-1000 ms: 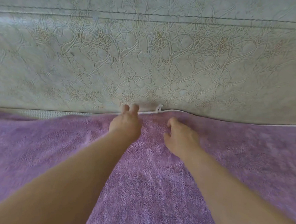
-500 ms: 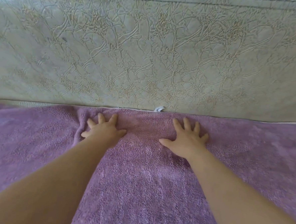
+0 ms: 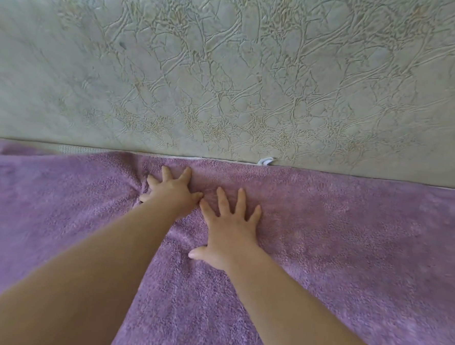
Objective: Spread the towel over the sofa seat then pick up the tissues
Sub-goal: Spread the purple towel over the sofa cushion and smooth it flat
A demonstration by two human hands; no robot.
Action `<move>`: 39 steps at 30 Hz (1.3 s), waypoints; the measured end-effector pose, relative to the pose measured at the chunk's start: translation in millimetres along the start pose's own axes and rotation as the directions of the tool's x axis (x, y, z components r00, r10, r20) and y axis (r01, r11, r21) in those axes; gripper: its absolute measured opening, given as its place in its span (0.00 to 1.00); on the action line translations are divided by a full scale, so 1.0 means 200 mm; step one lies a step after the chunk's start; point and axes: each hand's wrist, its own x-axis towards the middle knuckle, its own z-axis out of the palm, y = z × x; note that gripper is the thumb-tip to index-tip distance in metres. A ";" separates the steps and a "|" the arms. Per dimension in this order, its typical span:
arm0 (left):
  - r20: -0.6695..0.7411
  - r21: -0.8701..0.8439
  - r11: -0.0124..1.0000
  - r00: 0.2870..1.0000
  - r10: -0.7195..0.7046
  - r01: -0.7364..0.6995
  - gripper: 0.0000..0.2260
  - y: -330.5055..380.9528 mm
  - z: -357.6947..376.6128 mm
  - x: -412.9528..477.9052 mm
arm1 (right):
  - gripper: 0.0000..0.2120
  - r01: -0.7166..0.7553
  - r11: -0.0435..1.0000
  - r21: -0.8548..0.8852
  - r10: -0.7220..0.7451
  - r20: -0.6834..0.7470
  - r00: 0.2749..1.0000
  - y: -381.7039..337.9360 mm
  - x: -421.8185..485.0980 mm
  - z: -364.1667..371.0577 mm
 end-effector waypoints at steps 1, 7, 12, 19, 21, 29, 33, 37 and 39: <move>0.004 -0.008 1.000 1.000 0.008 -0.008 0.32 0.00 0.00 0.00 | 0.49 -0.009 1.000 -0.002 0.009 0.016 1.000 0.00 0.00 -0.01; 0.060 -0.181 0.962 0.974 0.217 -0.203 0.25 -0.11 -0.09 -0.02 | 0.45 -0.153 0.988 0.019 0.151 0.094 0.984 -0.12 0.01 -0.11; -0.284 -0.491 0.810 0.938 0.198 -0.319 0.14 -0.49 -0.24 -0.02 | 0.39 -0.101 0.992 0.080 0.097 0.050 0.994 -0.52 0.03 -0.05; -0.451 -0.364 0.926 0.889 -0.076 -0.106 0.14 -1.36 -0.47 0.26 | 0.43 -0.310 0.950 0.045 0.300 0.152 0.942 -0.83 0.17 -0.02; -0.411 -0.328 0.944 0.905 -0.111 -0.033 0.15 -1.53 -0.55 0.36 | 0.43 -0.339 0.940 0.032 0.329 0.171 0.929 -0.85 0.19 -0.02; -0.275 0.193 0.980 0.957 0.096 -0.042 0.11 -1.72 -0.60 0.54 | 0.44 -0.394 0.919 0.013 0.385 0.190 0.903 -0.87 0.26 0.00; -0.263 0.199 0.979 0.960 0.100 -0.047 0.09 -1.71 -0.63 0.55 | 0.47 -0.415 0.909 0.035 0.403 0.173 0.899 -0.86 0.27 0.01; -0.454 0.007 1.000 0.891 -0.001 0.004 0.07 -1.83 -0.72 0.55 | 0.42 -0.418 0.908 0.040 0.409 0.139 0.902 -0.87 0.29 -0.11; -0.488 0.016 1.000 0.873 0.009 -0.002 0.06 -1.86 -0.74 0.53 | 0.20 -0.377 0.925 0.054 0.379 -0.047 0.924 -0.89 0.34 -0.23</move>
